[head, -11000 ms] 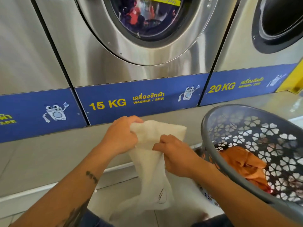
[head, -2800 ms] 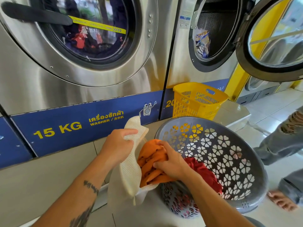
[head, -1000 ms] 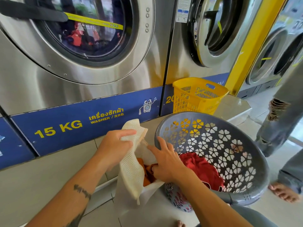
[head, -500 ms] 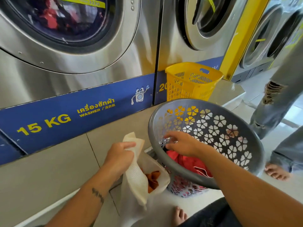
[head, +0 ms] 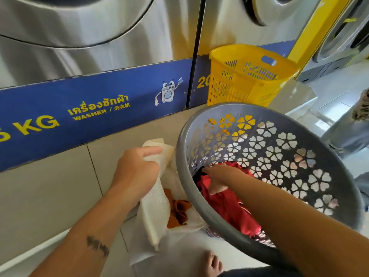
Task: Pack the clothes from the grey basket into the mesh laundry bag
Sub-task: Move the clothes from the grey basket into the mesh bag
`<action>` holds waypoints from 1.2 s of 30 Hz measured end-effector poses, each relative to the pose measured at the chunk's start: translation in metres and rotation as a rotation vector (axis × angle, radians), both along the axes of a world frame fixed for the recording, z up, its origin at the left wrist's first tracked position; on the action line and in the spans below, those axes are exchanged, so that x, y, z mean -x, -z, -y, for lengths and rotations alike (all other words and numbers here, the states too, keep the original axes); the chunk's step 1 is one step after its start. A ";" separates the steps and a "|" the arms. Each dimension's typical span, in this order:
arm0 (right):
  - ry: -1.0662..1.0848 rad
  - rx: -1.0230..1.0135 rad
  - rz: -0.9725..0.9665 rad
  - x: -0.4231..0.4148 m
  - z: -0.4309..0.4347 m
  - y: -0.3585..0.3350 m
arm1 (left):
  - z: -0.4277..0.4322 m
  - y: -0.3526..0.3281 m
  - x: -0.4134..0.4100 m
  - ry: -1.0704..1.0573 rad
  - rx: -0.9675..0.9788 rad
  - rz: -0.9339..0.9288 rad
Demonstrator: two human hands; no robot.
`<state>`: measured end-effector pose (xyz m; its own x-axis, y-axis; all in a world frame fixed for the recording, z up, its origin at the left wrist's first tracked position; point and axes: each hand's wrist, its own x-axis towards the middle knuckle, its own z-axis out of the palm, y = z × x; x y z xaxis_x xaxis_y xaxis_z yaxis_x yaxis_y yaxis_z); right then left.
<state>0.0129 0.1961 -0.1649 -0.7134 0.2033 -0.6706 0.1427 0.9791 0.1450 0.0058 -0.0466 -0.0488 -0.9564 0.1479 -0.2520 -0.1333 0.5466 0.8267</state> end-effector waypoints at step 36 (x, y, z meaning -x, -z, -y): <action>0.325 1.320 -1.331 -0.108 0.116 -0.206 | 0.059 -0.101 -0.051 -0.060 -0.130 -0.303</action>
<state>0.1207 0.0805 0.0412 -0.8697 0.3062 0.3870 -0.3091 0.2735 -0.9109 0.0564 -0.1052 0.0519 -0.9929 0.1015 0.0625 0.1006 0.4330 0.8958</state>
